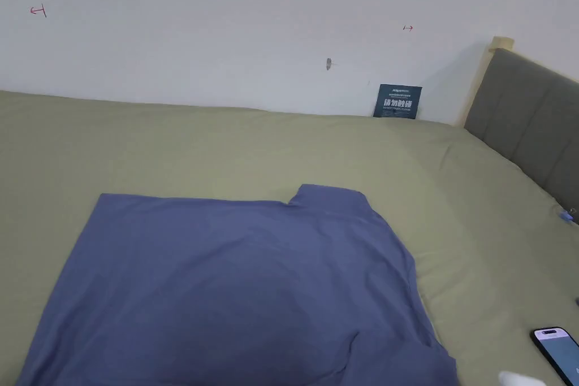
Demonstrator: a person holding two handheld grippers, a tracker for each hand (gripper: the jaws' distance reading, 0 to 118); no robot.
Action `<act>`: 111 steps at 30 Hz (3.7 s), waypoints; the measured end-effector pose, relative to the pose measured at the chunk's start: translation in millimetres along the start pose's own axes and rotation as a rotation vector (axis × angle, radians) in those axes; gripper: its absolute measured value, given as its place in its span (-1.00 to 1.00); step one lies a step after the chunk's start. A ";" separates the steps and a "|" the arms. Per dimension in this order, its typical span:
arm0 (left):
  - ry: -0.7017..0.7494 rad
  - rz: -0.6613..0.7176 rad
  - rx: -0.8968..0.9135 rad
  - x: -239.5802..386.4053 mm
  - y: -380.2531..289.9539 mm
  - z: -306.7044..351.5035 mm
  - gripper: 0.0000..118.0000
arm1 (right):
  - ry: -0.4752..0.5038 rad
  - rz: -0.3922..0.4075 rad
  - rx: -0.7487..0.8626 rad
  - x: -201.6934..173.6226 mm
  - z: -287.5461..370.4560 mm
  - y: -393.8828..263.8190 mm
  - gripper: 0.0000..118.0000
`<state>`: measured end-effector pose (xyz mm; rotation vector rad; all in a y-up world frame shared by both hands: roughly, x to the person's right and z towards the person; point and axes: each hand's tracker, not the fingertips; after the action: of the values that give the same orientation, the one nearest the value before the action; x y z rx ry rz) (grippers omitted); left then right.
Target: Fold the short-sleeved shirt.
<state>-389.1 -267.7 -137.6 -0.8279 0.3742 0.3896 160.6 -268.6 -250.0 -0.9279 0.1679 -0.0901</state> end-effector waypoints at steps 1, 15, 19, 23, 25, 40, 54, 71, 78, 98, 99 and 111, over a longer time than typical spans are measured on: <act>0.003 -0.004 -0.002 -2.4 0.3 0.8 -0.96 | -0.034 0.037 -0.019 -1.4 -5.5 0.4 0.15; -0.002 -0.051 -0.016 3.1 1.2 6.7 -0.96 | -0.080 0.082 -0.064 -18.2 -7.7 9.0 -0.94; -0.005 -0.066 0.000 4.8 4.6 14.1 -0.96 | -0.069 0.092 -0.037 -24.3 5.0 16.2 -0.94; -0.022 -0.087 0.000 8.0 23.7 14.8 -0.96 | -0.024 0.043 -0.022 -15.7 2.8 38.6 -0.94; -0.032 -0.097 0.007 9.5 37.3 11.9 -0.96 | -0.005 0.028 -0.008 -14.4 1.9 53.9 -0.94; -0.032 -0.193 -0.103 39.3 171.7 -58.1 -0.96 | 0.009 0.103 -0.120 -40.6 -68.6 207.6 -0.94; -0.142 0.003 -0.017 28.3 171.5 -93.5 0.50 | 0.097 -0.007 0.061 -25.4 -88.3 205.0 0.19; -0.174 -0.207 0.263 91.8 -10.8 63.8 -1.00 | 0.098 0.171 0.352 -123.5 47.2 -8.5 -0.99; -0.138 -0.147 0.182 67.9 -27.2 50.6 -1.00 | 0.119 0.161 0.259 -122.0 33.1 -24.1 -0.99; -0.006 -0.176 0.005 14.4 104.4 -119.6 0.50 | 0.114 -0.010 0.256 -60.7 -7.9 43.8 -0.99; -0.016 -0.158 -0.007 13.4 104.1 -121.2 0.22 | 0.110 -0.014 0.256 -58.6 -10.5 46.8 -0.99; -0.156 -0.016 -0.018 -2.5 95.3 -110.4 -0.81 | 0.055 0.069 0.129 -4.6 -75.8 90.5 0.12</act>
<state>-454.7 -294.2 -265.1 -0.8114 0.2200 0.4404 142.7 -273.6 -366.7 -0.7908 0.2421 -0.0615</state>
